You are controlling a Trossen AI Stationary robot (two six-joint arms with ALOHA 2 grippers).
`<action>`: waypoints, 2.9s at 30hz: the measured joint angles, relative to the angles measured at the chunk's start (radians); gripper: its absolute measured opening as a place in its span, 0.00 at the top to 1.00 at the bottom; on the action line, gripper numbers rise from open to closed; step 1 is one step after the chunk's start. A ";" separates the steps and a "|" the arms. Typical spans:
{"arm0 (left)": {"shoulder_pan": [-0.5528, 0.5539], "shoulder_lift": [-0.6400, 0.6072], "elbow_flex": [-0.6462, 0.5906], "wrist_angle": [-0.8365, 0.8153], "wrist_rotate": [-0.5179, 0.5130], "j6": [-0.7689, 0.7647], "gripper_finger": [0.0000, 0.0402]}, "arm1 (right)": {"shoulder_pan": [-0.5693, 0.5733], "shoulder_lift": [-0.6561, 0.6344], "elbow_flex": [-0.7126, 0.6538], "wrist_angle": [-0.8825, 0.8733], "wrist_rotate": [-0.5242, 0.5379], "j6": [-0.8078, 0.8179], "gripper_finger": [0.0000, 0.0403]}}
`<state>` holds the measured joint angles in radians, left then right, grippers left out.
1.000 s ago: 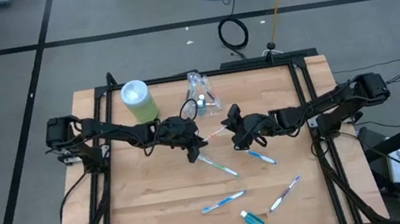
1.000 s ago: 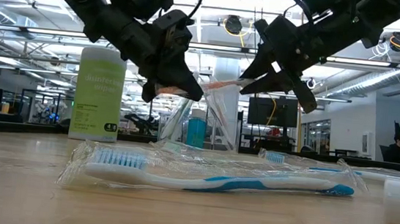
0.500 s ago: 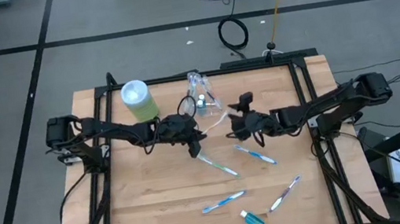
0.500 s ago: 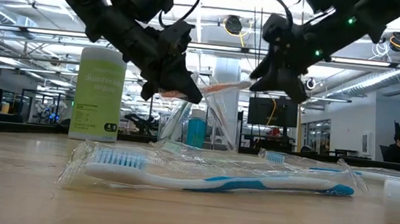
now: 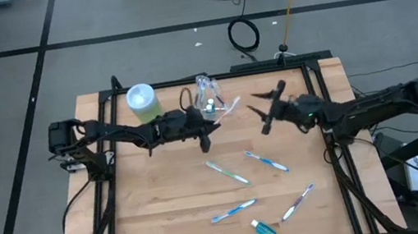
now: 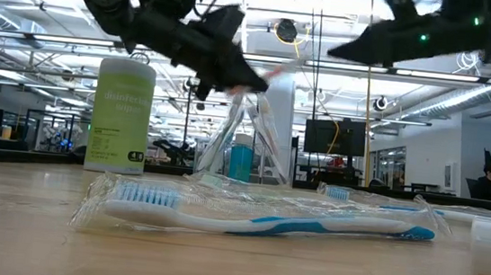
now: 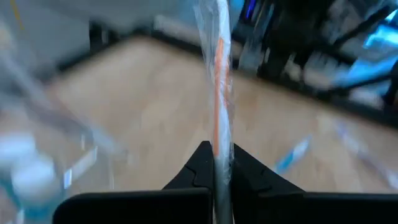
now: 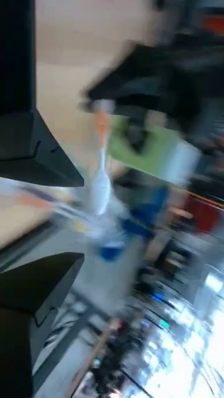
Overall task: Pick & Place toothbrushing station
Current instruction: Put the orange toothbrush into the transparent organizer
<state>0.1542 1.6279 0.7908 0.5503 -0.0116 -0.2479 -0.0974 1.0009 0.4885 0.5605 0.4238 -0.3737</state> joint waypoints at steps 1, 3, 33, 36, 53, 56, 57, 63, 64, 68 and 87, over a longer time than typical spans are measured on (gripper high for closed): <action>0.005 0.000 0.000 0.047 0.000 0.008 0.97 | -0.026 -0.003 -0.044 0.129 -0.043 0.019 0.57; 0.013 0.000 0.000 0.129 0.000 0.021 0.97 | -0.079 -0.003 -0.124 0.335 -0.161 0.085 0.56; -0.002 0.001 0.026 0.212 -0.092 0.165 0.95 | -0.170 0.526 0.179 0.647 -0.506 0.590 0.50; -0.003 0.001 0.026 0.207 -0.095 0.169 0.97 | -0.170 0.535 0.188 0.647 -0.476 0.576 0.51; -0.006 0.001 0.026 0.199 -0.146 0.179 0.95 | -0.173 0.534 0.186 0.679 -0.483 0.544 0.97; -0.005 0.001 0.026 0.199 -0.147 0.176 0.89 | -0.171 0.533 0.186 0.680 -0.488 0.521 0.96; -0.005 0.001 0.026 0.199 -0.149 0.175 0.87 | -0.169 0.534 0.186 0.678 -0.485 0.519 0.96; -0.005 0.001 0.026 0.201 -0.150 0.171 0.79 | -0.169 0.534 0.186 0.639 -0.481 0.486 0.98; -0.005 0.001 0.026 0.201 -0.150 0.171 0.79 | -0.169 0.533 0.186 0.630 -0.481 0.481 0.98; -0.006 0.001 0.026 0.177 -0.150 0.172 0.74 | -0.170 0.526 0.186 0.594 -0.480 0.485 0.97; -0.003 0.001 0.026 0.095 -0.147 0.169 0.61 | -0.242 0.381 0.186 0.152 -0.241 0.381 0.98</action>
<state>0.1513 1.6287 0.8169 0.6456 -0.1589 -0.0785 -0.3391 1.3815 0.6750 0.7126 0.1830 0.0069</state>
